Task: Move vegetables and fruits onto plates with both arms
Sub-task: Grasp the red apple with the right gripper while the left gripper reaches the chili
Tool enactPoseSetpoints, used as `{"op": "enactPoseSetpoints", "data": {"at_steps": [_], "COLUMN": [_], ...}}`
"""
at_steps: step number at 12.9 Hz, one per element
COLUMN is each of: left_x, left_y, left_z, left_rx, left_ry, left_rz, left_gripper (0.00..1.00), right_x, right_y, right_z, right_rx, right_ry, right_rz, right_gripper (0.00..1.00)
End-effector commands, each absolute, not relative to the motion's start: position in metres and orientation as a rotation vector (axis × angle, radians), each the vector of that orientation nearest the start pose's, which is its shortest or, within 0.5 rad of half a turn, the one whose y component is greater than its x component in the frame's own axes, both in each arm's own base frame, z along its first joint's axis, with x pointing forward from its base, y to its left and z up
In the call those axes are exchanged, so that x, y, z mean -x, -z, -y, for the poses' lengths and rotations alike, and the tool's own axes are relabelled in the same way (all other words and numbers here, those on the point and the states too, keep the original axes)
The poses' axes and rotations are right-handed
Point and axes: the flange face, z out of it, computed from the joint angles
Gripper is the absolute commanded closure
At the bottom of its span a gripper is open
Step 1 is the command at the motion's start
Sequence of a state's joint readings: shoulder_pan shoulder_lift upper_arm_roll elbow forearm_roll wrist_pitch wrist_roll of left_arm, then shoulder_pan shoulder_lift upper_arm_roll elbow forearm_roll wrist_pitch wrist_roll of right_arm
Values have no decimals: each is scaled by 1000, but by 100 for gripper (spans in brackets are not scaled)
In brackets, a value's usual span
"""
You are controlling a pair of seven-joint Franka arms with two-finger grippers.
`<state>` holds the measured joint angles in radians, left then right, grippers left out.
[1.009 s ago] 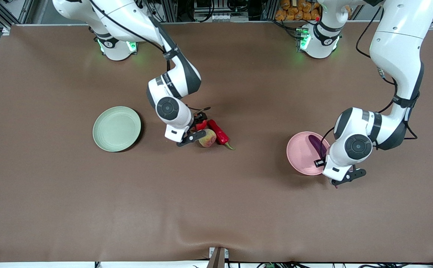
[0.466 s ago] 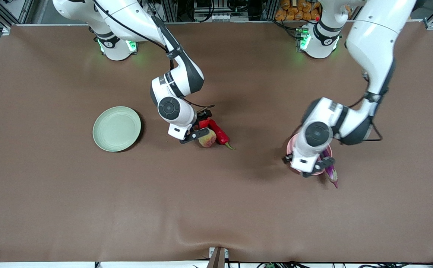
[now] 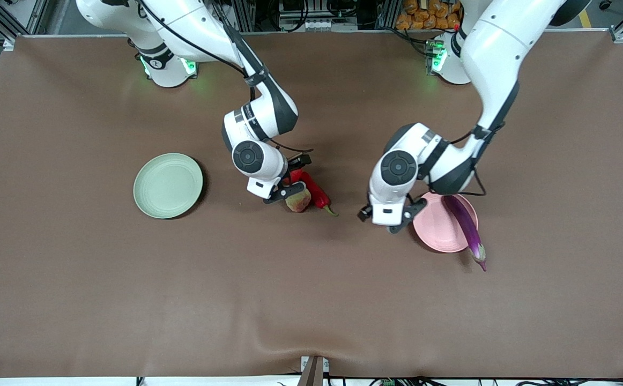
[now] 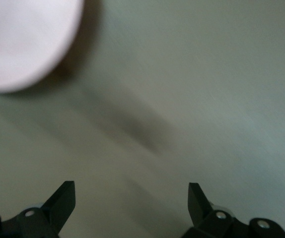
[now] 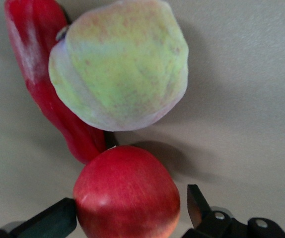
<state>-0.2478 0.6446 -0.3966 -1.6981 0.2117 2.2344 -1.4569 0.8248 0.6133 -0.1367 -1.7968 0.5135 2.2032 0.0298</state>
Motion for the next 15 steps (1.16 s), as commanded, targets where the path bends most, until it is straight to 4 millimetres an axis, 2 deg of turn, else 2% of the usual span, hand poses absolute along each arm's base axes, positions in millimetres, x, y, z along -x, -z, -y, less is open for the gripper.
{"op": "enactPoseSetpoints", "data": {"at_steps": [1,3,6,11,12,13,14,15], "left_x": [-544,-546,-534,-529,-531,-530,-528,-529], "left_y": [-228,-222,-206,-188,-188,-185,-177,-175], "left_z": [408,421,445,474,474,475,474,475], "left_rx": [2931,2942,2992,3025,3029,3030,3030,3036], "left_ry": [-172,-176,-216,-246,-245,-249,-257,-256], "left_rz": [1254,1303,1327,1314,1317,1306,1293,1293], "left_gripper": [0,0,4,5,6,11,21,32], "right_x": [-475,-472,-458,-458,-459,-459,-460,-463], "right_y": [-186,-182,-181,-180,-181,-181,-182,-186], "right_z": [-420,-422,-436,-437,-437,-437,-435,-431], "right_rx": [2856,2852,2825,2822,2821,2820,2820,2817], "right_ry": [-417,-430,-451,-451,-448,-449,-457,-456], "right_rz": [446,442,434,427,425,426,420,411], "right_gripper": [0,0,0,0,20,53,71,73]}}
